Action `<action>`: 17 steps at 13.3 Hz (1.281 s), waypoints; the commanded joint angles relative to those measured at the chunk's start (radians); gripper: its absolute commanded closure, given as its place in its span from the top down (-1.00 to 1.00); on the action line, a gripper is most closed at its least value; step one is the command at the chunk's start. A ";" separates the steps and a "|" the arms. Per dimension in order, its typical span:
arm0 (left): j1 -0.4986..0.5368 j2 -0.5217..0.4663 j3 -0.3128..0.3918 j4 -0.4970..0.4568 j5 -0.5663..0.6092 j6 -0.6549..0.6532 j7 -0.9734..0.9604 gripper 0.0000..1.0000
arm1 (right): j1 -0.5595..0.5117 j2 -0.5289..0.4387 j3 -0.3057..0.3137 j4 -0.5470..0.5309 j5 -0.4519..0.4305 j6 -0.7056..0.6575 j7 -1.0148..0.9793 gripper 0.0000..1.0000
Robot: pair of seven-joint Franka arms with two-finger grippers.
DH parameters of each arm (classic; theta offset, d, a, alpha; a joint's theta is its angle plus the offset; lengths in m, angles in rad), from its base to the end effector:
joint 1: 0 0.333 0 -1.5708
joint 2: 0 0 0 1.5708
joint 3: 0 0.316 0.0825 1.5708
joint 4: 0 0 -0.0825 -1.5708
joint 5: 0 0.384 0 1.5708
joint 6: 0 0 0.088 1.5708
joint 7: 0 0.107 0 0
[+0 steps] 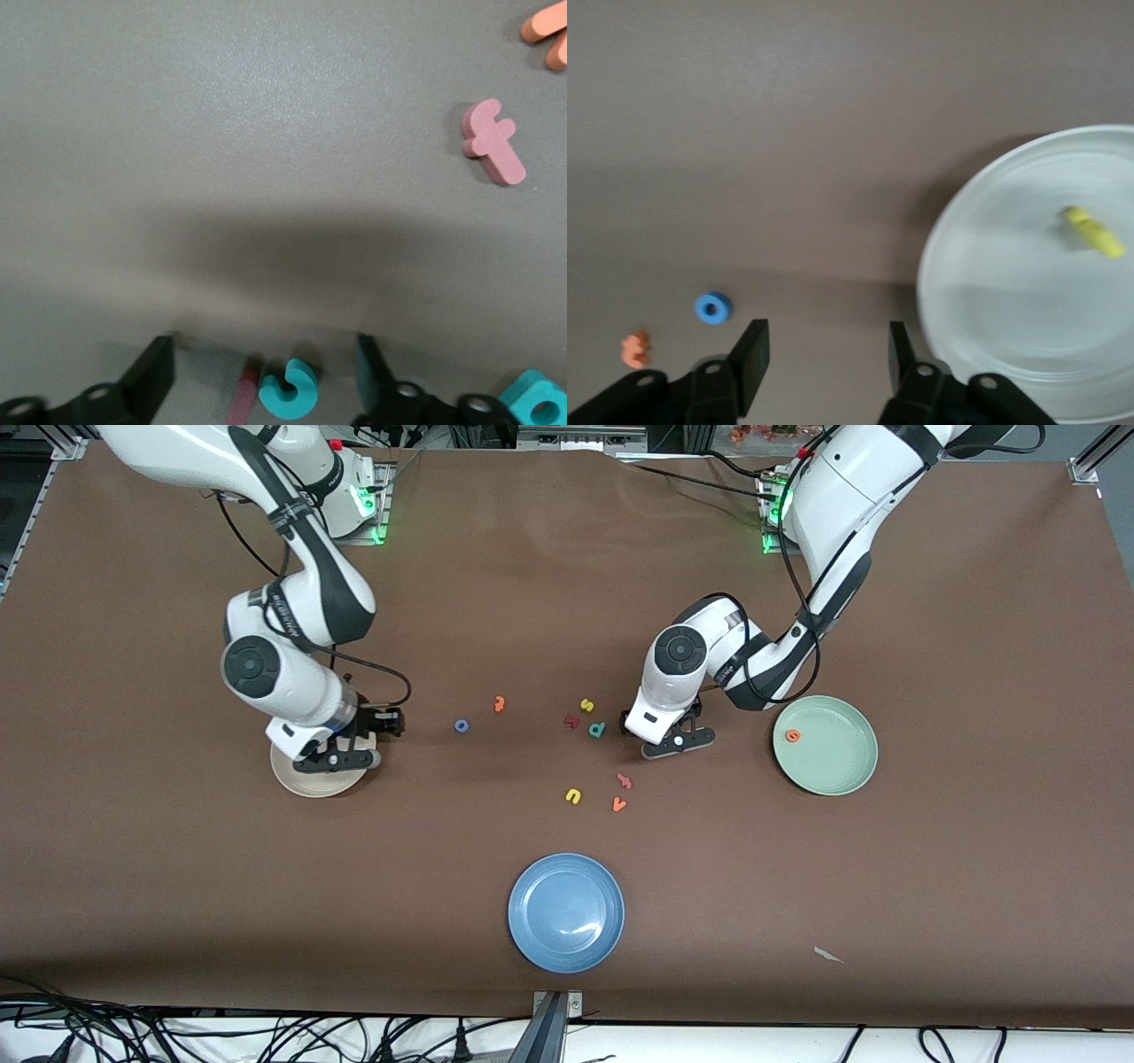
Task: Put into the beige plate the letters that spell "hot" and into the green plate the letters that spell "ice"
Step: 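Reach the right gripper to the blue ring while the left gripper reaches the pink letter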
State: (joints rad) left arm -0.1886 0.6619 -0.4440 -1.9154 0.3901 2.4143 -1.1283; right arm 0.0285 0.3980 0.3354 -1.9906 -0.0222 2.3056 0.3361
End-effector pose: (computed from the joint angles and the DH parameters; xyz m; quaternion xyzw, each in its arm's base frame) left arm 0.5010 -0.3563 0.1668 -0.9907 -0.1311 0.0319 0.0188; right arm 0.5646 0.2078 0.2672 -0.9979 -0.0113 0.0477 0.0425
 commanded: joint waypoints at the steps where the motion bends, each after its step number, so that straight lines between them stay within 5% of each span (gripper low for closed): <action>1: -0.009 -0.004 0.005 -0.002 0.030 0.009 -0.056 0.22 | 0.054 0.016 -0.003 -0.002 0.007 0.043 0.166 0.28; 4: -0.011 -0.004 0.004 -0.005 0.030 0.006 -0.064 0.16 | 0.112 0.033 -0.003 -0.008 -0.008 0.098 0.305 0.28; 7: -0.009 -0.004 0.004 -0.011 0.029 0.005 -0.085 -0.36 | 0.157 0.032 -0.006 -0.075 -0.036 0.210 0.368 0.28; 10: -0.017 -0.004 0.004 -0.011 0.029 -0.004 -0.100 -0.63 | 0.157 0.028 -0.006 -0.170 -0.041 0.354 0.374 0.28; 17: -0.014 -0.004 0.005 -0.022 0.027 -0.032 -0.082 -0.62 | 0.171 0.064 -0.006 -0.244 -0.061 0.494 0.376 0.27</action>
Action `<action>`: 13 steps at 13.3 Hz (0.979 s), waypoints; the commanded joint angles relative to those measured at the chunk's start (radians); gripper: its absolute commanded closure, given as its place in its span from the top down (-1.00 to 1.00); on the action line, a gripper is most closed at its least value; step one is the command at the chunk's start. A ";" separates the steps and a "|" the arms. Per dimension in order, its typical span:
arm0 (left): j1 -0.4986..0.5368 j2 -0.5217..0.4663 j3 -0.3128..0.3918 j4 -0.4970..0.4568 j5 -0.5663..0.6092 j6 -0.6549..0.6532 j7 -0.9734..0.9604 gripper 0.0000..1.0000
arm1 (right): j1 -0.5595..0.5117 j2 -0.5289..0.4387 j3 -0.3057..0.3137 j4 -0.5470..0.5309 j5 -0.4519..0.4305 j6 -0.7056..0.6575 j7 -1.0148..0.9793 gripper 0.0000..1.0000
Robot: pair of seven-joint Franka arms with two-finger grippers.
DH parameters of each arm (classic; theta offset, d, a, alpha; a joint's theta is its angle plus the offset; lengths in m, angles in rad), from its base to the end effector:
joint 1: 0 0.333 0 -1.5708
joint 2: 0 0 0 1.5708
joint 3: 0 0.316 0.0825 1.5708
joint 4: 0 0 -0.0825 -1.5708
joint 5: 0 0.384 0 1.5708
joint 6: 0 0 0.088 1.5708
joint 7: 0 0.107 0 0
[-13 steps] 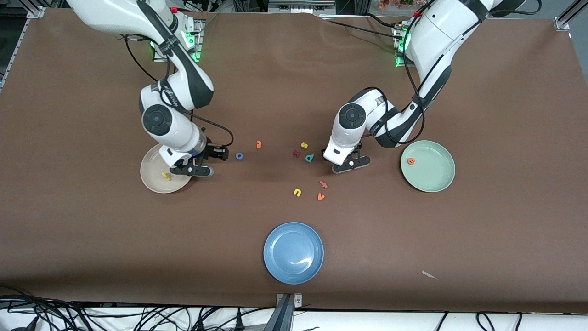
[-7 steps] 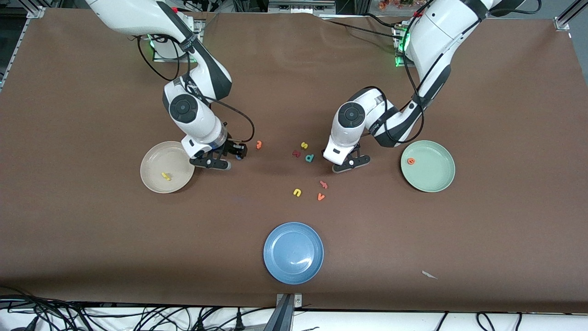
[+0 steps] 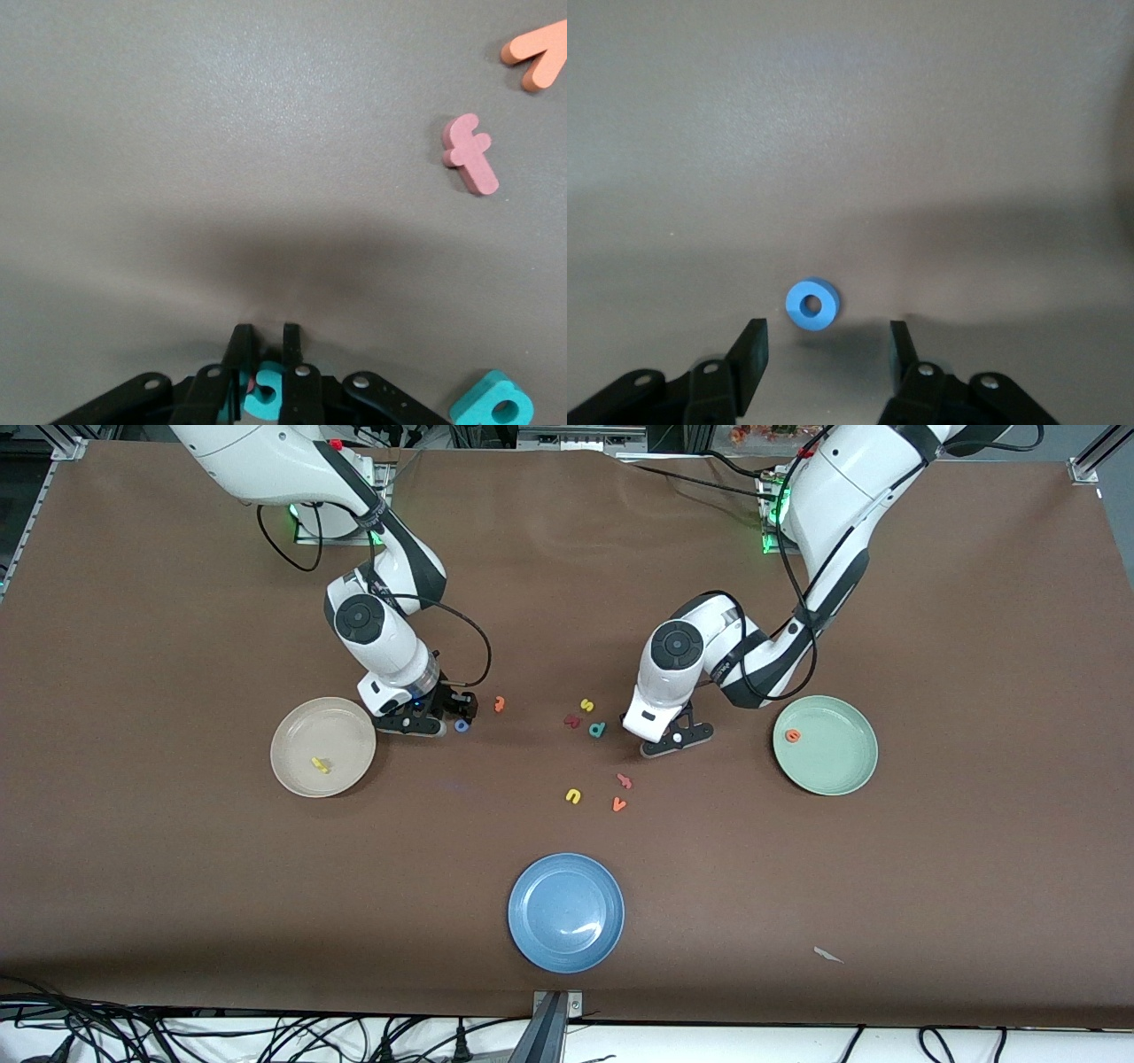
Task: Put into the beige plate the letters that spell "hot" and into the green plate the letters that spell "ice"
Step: 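Reach the right gripper to the blue ring while the left gripper reaches the pink letter, then grasp the blue ring with the right gripper while the left gripper lifts the pink letter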
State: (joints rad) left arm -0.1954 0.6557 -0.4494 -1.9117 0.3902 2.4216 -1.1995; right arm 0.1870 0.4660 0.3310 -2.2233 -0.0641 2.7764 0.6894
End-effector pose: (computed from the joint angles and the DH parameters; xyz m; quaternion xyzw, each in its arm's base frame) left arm 0.4999 -0.3636 0.1730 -0.9865 -0.1613 0.0256 0.0131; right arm 0.4822 0.2821 0.1842 -0.9936 0.0766 -0.0138 0.0813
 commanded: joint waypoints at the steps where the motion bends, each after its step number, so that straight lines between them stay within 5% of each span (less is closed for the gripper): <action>1: -0.004 0.001 0.011 -0.030 0.032 -0.058 0.001 -0.44 | 0.017 0.000 -0.001 -0.012 -0.017 0.023 0.022 0.27; 4: -0.004 -0.005 0.009 -0.046 0.032 -0.061 0.052 -0.21 | 0.026 0.009 -0.001 -0.009 -0.017 0.035 0.033 0.27; 13: -0.022 -0.011 0.002 -0.102 0.032 -0.061 0.041 -0.20 | 0.045 0.028 -0.041 -0.006 -0.137 0.045 0.029 0.24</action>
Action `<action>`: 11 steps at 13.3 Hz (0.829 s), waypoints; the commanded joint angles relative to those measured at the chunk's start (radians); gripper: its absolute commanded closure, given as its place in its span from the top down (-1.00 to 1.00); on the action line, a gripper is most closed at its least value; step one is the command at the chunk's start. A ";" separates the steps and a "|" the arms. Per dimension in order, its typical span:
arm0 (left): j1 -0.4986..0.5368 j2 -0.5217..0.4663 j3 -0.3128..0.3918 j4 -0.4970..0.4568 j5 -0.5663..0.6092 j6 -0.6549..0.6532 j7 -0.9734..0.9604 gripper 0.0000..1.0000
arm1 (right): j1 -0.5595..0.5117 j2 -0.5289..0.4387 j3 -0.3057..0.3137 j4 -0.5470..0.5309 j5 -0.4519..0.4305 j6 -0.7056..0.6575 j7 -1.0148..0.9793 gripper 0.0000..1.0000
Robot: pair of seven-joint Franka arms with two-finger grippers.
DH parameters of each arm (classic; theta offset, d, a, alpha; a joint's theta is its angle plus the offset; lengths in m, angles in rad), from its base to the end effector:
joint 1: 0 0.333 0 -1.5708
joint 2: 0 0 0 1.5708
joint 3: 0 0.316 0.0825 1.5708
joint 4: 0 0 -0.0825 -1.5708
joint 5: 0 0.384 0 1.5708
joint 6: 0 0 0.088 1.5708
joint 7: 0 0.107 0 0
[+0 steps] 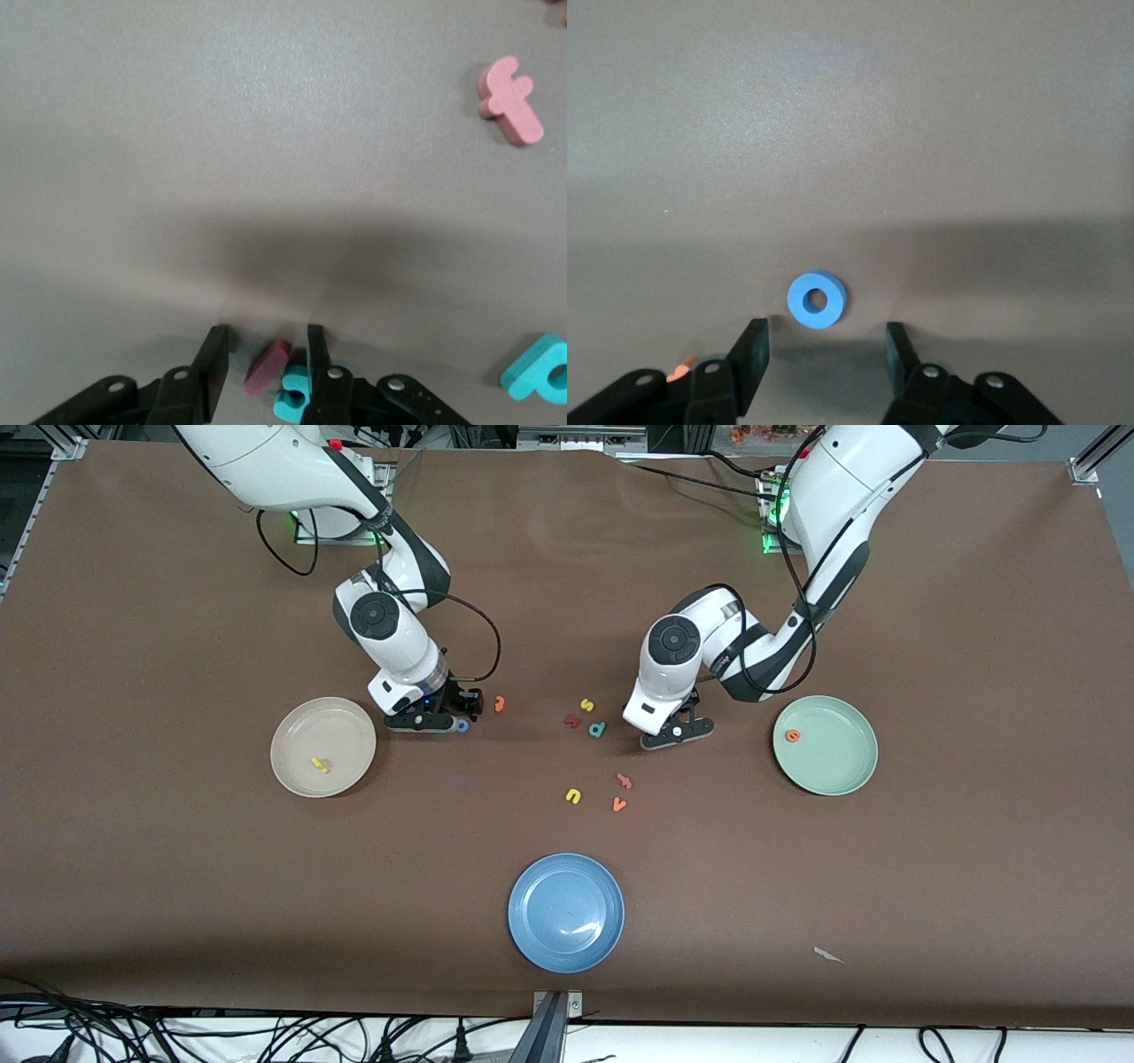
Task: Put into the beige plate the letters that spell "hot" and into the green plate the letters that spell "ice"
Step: 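Grasp the blue ring with the right gripper while the left gripper lifts the pink letter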
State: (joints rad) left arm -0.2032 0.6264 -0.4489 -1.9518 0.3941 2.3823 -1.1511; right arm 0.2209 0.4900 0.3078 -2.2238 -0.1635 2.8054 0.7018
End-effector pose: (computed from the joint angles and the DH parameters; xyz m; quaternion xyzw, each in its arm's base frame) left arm 0.4840 -0.3597 0.1719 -0.9905 -0.1270 0.0358 0.0380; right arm 0.4748 0.2911 0.1728 -0.9968 0.0321 -0.0276 0.0673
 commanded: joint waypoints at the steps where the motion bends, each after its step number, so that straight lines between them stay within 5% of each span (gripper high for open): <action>1: -0.022 0.018 0.001 -0.062 0.026 -0.021 -0.009 -0.20 | 0.011 0.004 -0.019 -0.005 -0.039 0.016 0.018 0.23; 4: -0.027 0.019 0.001 -0.058 0.025 -0.021 -0.012 -0.25 | 0.011 0.004 -0.019 -0.004 -0.040 0.016 0.018 0.13; 9: -0.027 0.023 0.001 -0.056 0.025 -0.020 -0.013 -0.99 | 0.027 0.021 -0.029 0.015 -0.047 0.014 0.018 0.13; 11: -0.027 0.023 0.003 -0.056 0.025 -0.020 -0.012 -1.00 | 0.069 0.030 -0.074 0.030 -0.047 0.014 0.018 0.13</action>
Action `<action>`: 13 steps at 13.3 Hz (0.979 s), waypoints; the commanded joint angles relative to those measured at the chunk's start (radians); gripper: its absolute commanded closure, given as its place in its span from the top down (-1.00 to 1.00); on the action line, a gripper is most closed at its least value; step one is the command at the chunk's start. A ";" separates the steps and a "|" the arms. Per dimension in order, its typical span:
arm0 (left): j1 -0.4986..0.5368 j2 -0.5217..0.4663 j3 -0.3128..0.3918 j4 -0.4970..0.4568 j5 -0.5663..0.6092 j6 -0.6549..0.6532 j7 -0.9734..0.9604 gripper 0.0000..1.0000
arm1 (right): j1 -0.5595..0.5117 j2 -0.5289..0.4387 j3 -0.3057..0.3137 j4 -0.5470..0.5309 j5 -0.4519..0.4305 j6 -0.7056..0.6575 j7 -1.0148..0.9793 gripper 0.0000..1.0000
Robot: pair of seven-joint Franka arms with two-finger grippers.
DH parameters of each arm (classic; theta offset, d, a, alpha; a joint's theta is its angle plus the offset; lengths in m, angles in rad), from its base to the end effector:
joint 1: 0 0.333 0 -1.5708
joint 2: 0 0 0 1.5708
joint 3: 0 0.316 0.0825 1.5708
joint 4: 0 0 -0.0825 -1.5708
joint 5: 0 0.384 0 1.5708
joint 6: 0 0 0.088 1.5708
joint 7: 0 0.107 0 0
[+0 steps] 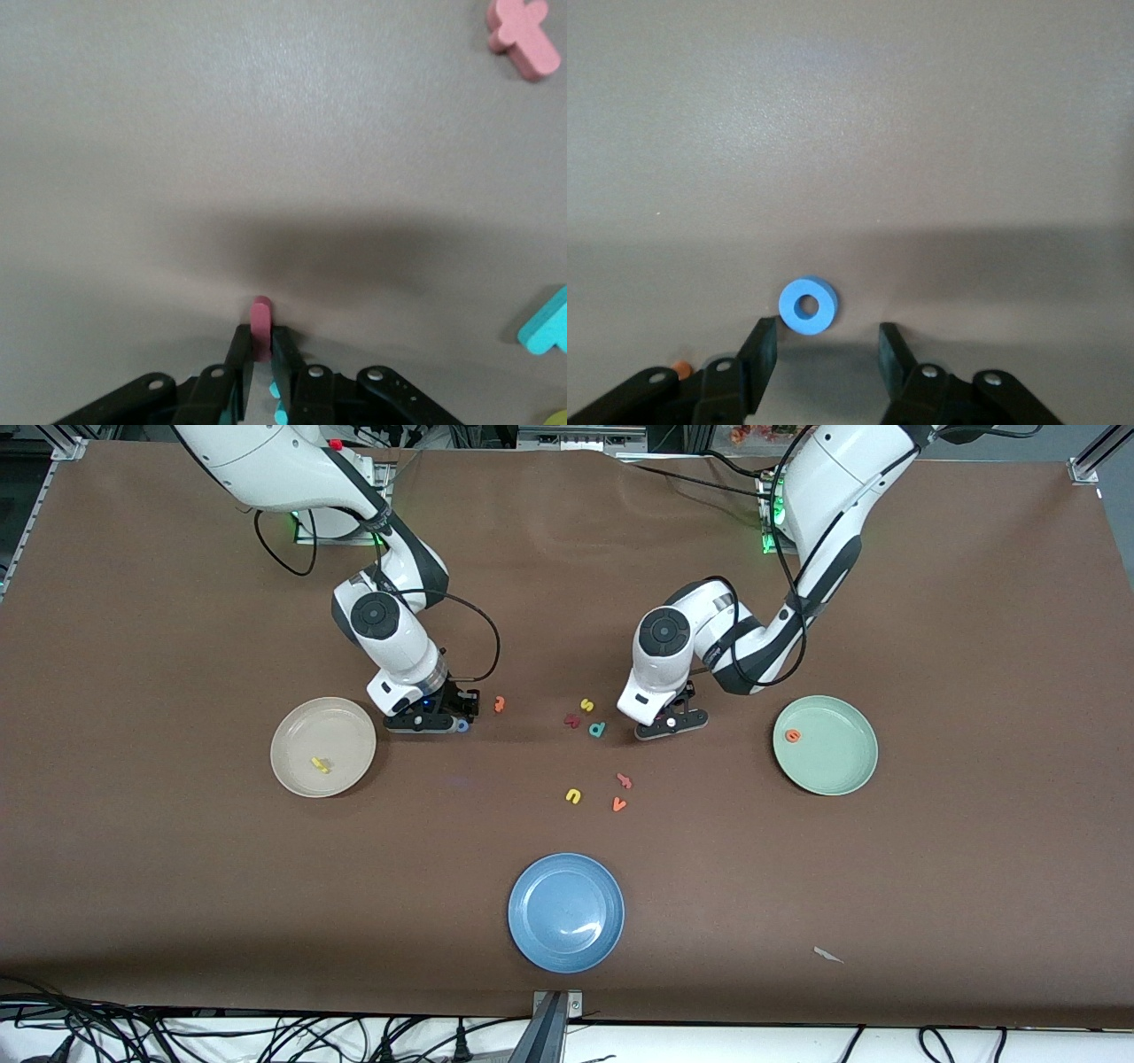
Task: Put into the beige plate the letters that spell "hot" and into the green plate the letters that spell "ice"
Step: 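Grasp the blue ring with the right gripper while the left gripper lifts the pink letter, then drop the pink letter on the green plate while the right gripper carries the ring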
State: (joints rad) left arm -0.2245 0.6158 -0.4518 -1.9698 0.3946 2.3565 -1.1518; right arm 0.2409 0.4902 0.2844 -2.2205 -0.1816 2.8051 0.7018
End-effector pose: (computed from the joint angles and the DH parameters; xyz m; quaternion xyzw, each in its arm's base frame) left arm 0.4685 -0.3667 0.1700 -0.9912 -0.1129 0.0435 0.0528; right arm 0.4761 0.2902 0.1719 -0.9974 0.0240 -0.0327 0.0600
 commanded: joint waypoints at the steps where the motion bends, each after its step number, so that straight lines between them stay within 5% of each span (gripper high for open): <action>1: -0.004 0.033 0.005 -0.037 0.024 0.006 -0.011 -1.00 | 0.069 0.031 -0.068 0.034 -0.029 0.014 0.018 0.13; 7: 0.083 -0.069 -0.023 -0.024 0.001 -0.063 0.061 -1.00 | 0.161 0.051 -0.142 0.059 -0.030 0.013 0.031 0.10; 13: 0.550 -0.140 -0.316 0.023 -0.088 -0.376 0.424 -1.00 | 0.161 0.051 -0.142 0.059 -0.033 0.013 0.031 -0.17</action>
State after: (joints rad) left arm 0.1936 0.4936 -0.6906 -1.9513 0.3344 2.0851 -0.8597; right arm 0.3899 0.5036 0.1564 -2.1842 -0.1824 2.8061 0.7046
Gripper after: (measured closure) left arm 0.885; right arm 0.564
